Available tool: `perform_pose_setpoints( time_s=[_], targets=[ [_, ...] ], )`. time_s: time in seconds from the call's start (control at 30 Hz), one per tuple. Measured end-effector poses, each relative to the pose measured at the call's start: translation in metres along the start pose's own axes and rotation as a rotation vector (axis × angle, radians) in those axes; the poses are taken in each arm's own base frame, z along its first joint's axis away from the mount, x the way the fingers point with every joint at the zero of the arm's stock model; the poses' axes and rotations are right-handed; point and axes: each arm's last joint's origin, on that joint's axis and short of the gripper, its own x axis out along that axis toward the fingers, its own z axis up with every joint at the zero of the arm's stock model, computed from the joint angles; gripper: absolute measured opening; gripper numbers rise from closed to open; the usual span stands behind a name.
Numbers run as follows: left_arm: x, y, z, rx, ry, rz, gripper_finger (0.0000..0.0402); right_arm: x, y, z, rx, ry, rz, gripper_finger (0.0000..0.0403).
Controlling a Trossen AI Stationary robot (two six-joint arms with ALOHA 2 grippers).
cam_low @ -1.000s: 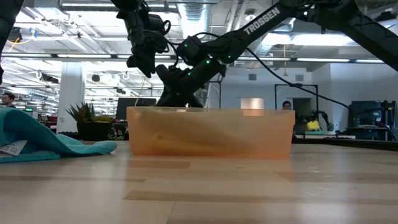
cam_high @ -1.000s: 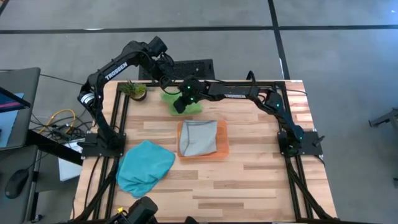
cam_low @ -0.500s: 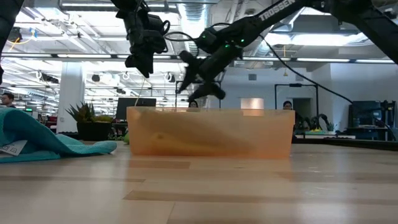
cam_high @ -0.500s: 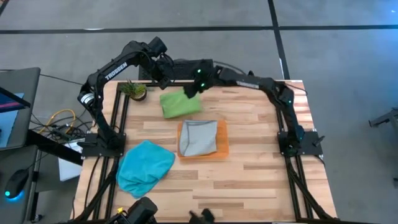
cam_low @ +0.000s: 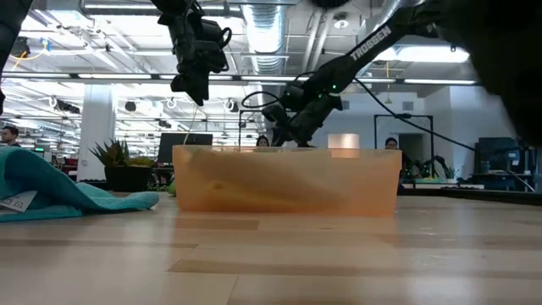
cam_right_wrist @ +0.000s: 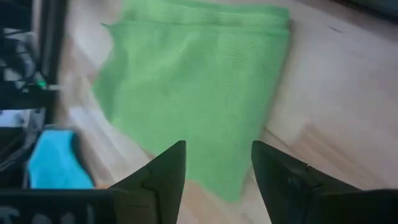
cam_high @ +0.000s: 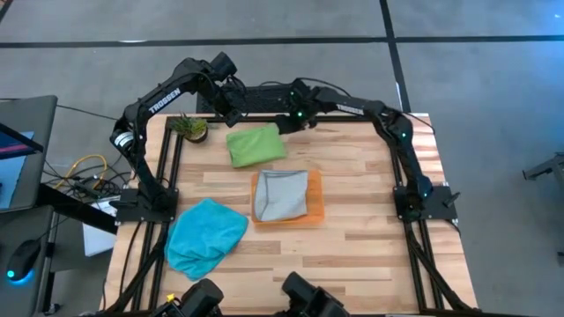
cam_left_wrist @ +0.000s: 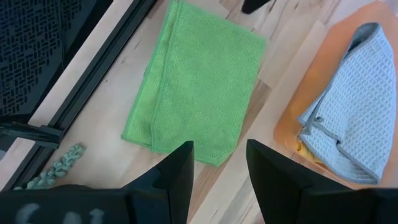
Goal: Sort microfiber towel by color & place in baskets
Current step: Stack the green towel on top of the gray towel into the orange bin
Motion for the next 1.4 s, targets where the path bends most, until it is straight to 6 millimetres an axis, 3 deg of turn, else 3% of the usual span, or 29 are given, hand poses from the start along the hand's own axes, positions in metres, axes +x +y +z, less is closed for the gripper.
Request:
perform_pose_setpoints(
  time_s=[0.1,0.5,0.67,0.9,1.07,1.4],
  targets=[
    [0.000,0.000,0.000,0.000,0.000,0.000,0.0140,0.009,-0.001,0.000,0.003,0.000,0.010,0.0207],
    [0.000,0.000,0.000,0.000,-0.001,-0.001,0.0140,0.007,0.005,0.008,-0.045,-0.098,-0.023,0.0203],
    [0.000,0.000,0.000,0.011,-0.001,-0.002,0.0140,-0.016,0.033,0.017,-0.164,-0.113,-0.023,0.0202],
    [0.000,0.000,0.000,0.011,0.002,-0.003,0.0140,-0.048,0.070,0.022,-0.382,-0.153,-0.201,0.0202],
    [0.000,0.000,-0.001,0.009,0.008,-0.003,0.0140,-0.043,0.065,0.018,-0.363,-0.105,-0.243,0.0202],
    [0.000,-0.002,-0.008,-0.017,0.080,-0.016,0.0140,-0.031,0.083,0.014,-0.430,-0.152,-0.203,0.0202]
  ],
)
